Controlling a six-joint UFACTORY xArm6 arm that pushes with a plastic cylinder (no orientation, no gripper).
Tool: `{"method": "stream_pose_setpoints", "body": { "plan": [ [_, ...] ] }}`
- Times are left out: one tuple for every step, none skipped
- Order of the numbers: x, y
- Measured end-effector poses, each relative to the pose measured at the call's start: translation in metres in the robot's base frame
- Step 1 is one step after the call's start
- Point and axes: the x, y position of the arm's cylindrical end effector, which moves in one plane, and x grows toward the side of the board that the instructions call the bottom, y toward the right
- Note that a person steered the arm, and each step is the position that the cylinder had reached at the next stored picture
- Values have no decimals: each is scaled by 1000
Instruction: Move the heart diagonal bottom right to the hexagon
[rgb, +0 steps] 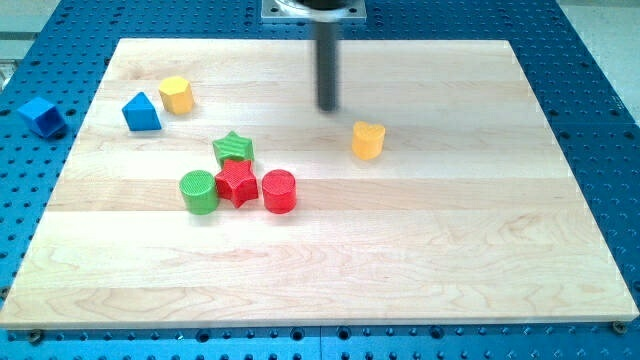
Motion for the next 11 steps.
{"method": "stream_pose_setpoints", "body": {
  "plan": [
    [51,32],
    [77,4],
    [88,-15],
    [115,23],
    [102,-65],
    [77,-150],
    [47,-224],
    [46,-176],
    [60,-144],
    [60,-77],
    [58,-30]
  ]
}}
